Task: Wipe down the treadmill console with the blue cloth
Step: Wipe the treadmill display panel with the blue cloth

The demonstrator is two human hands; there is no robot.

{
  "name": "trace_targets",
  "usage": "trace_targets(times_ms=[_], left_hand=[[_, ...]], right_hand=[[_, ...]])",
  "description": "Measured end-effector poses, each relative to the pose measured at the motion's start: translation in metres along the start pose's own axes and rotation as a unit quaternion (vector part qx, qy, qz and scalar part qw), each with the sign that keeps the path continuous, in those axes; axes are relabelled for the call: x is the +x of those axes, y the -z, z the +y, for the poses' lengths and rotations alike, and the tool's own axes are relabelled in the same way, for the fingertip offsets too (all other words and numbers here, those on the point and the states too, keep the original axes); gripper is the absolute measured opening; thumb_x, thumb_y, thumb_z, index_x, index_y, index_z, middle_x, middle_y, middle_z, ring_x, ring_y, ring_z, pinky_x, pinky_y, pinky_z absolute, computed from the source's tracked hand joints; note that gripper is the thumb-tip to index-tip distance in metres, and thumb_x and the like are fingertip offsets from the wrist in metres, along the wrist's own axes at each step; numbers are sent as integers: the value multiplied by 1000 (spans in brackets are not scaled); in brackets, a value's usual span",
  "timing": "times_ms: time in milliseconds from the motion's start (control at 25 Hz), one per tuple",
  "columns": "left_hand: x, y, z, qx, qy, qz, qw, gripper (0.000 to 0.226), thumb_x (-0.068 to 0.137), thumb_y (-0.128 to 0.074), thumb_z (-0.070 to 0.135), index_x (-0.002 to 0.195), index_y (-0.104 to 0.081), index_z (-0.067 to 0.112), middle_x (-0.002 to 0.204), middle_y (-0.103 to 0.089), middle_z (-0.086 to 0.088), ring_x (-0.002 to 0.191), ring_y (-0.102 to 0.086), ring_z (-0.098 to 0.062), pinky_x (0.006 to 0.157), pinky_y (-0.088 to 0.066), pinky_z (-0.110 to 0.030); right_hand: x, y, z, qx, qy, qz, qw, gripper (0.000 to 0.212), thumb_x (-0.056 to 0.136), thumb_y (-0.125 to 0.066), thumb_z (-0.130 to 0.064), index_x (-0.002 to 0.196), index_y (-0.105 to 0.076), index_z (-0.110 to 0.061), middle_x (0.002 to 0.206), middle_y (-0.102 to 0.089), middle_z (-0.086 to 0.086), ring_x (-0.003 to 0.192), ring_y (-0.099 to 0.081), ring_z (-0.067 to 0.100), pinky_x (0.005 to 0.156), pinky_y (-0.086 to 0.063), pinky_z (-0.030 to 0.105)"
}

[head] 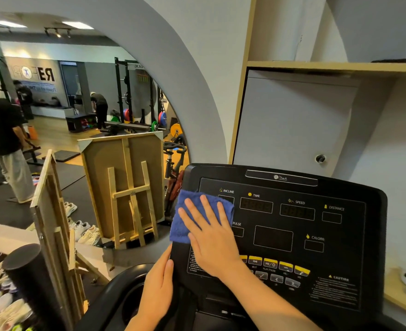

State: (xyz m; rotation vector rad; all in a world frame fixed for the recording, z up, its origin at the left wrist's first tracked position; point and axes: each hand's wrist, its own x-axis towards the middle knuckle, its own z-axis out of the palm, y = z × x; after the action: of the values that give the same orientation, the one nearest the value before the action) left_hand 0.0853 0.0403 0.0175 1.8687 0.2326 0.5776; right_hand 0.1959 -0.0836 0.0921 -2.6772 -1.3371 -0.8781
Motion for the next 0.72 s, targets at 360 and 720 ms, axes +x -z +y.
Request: trace_targets(times_ms=[360,720], left_hand=[[-26,8,-6,44,66,-28,996,45,101,-39,22,141,-31,41,81,-70,-6,71,-69,-11,72,-50,-19],[-48,31,-14,60,64,-6,996,46,101,-40,19,143,-36,38,91,-70,5,64,-68,-13,68,-56,-35]], right_hand=[[-35,10,39,-21,-24,12,999,63,100,-38,-35,159,-17,-27,168,-8,-1,155,2,25,122,-11,54],[-5,6,-2,12,-45,7,999,82,91,-64,-29,159,-19,-22,168,-9,5,153,5,38,120,-5,62]])
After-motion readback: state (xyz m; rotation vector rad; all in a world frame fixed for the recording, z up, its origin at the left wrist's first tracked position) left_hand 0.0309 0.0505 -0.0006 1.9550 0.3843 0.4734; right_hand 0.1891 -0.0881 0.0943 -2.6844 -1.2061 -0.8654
